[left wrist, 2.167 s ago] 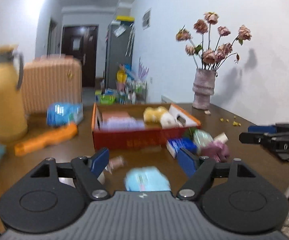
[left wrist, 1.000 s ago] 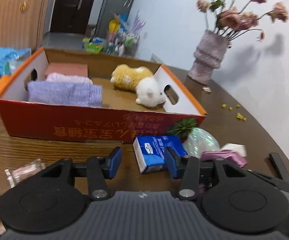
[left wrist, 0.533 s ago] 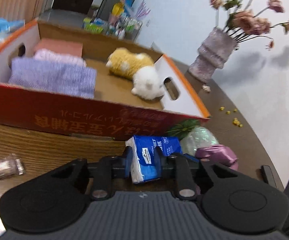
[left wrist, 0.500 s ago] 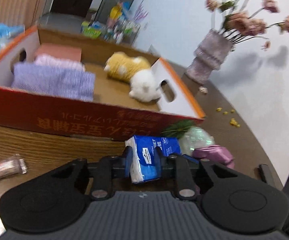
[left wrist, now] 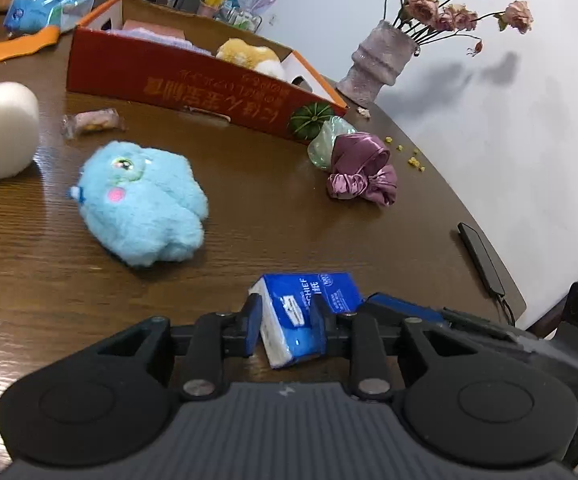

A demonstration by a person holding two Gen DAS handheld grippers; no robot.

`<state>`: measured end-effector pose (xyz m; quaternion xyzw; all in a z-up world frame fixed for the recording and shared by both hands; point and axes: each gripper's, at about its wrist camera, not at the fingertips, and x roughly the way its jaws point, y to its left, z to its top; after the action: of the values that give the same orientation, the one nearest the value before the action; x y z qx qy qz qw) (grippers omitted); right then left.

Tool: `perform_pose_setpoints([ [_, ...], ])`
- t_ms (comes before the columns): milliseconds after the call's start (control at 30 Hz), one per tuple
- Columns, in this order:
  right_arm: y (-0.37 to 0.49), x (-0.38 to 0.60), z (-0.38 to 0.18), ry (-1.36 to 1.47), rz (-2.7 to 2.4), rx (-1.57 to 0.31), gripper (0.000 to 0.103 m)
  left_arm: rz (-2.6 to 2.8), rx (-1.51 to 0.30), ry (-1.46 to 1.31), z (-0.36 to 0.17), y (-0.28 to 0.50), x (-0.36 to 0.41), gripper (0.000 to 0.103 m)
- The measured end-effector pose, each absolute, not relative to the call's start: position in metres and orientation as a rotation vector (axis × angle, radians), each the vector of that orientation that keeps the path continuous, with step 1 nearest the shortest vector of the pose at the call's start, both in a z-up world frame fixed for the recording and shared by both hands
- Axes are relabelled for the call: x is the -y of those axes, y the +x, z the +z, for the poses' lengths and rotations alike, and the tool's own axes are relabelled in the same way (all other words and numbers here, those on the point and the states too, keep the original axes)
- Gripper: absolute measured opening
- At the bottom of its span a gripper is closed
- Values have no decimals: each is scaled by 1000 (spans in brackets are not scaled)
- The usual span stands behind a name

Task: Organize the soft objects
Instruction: 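Carry the blue tissue pack into the box beside the plush sheep, then open both grippers to release the tissue pack and lift away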

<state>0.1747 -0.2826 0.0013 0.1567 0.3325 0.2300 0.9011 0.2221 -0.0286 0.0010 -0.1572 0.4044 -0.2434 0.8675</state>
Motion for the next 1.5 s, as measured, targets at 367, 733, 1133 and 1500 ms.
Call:
perform_pose_setpoints([
  [367, 186, 283, -11, 335, 436, -724, 19, -542, -853, -345, -11, 224, 30, 30],
  [733, 263, 287, 82, 289, 417, -455, 16, -595, -596, -293, 86, 324, 43, 28],
  [1133, 462, 295, 53, 202, 266, -725, 19, -542, -873, -321, 32, 515, 90, 28],
  [1500, 449, 292, 66, 84, 237, -641, 37, -521, -817, -233, 45, 502, 87, 36],
])
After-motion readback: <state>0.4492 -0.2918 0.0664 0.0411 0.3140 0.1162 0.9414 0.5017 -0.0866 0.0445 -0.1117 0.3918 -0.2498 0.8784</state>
